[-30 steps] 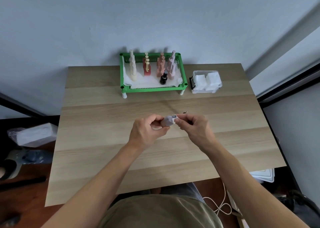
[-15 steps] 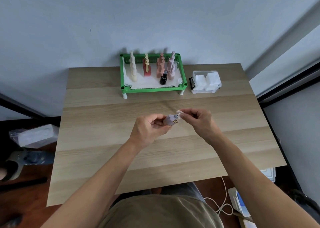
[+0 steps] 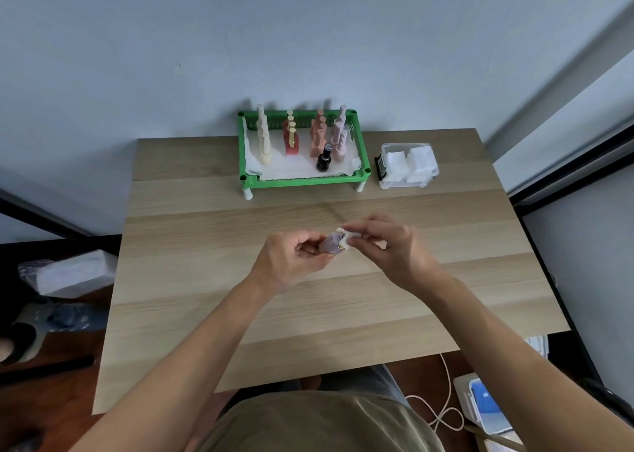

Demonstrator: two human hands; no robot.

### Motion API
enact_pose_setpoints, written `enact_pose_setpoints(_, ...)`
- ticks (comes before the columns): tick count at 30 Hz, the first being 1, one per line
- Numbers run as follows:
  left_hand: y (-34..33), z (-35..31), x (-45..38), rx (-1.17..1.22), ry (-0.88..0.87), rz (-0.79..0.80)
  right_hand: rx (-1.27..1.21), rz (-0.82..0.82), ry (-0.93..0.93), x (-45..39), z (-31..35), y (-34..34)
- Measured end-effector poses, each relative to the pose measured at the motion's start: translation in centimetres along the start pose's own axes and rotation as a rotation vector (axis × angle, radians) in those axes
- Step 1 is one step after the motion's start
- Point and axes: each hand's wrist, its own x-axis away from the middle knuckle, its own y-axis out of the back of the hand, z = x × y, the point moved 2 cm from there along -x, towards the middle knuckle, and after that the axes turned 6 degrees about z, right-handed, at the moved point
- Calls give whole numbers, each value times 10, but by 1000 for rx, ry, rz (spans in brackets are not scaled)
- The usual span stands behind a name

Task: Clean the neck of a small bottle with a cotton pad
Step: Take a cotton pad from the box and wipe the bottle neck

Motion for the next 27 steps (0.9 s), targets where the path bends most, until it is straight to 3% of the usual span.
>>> enact_pose_setpoints(5, 4, -7, 1, -52, 1, 66, 301, 166, 215, -6, 11, 10)
enact_pose_setpoints(10, 5, -10, 0, -141, -35, 63, 463, 316, 245, -15, 15, 17)
enact_pose_setpoints(15, 6, -20, -3, -300, -106, 17, 546, 408, 167, -23, 17, 16)
enact_pose_setpoints(19, 5, -28, -2, -472, -251, -48, 573, 494, -2, -32, 16, 12)
enact_pose_setpoints(25, 0, -32, -2, -686, -450, -123, 500, 696, -219, -45, 14, 21)
enact_pose_setpoints(27, -2, -30, -2, -699, -486, -133, 371, 755, -306, -49, 7, 31)
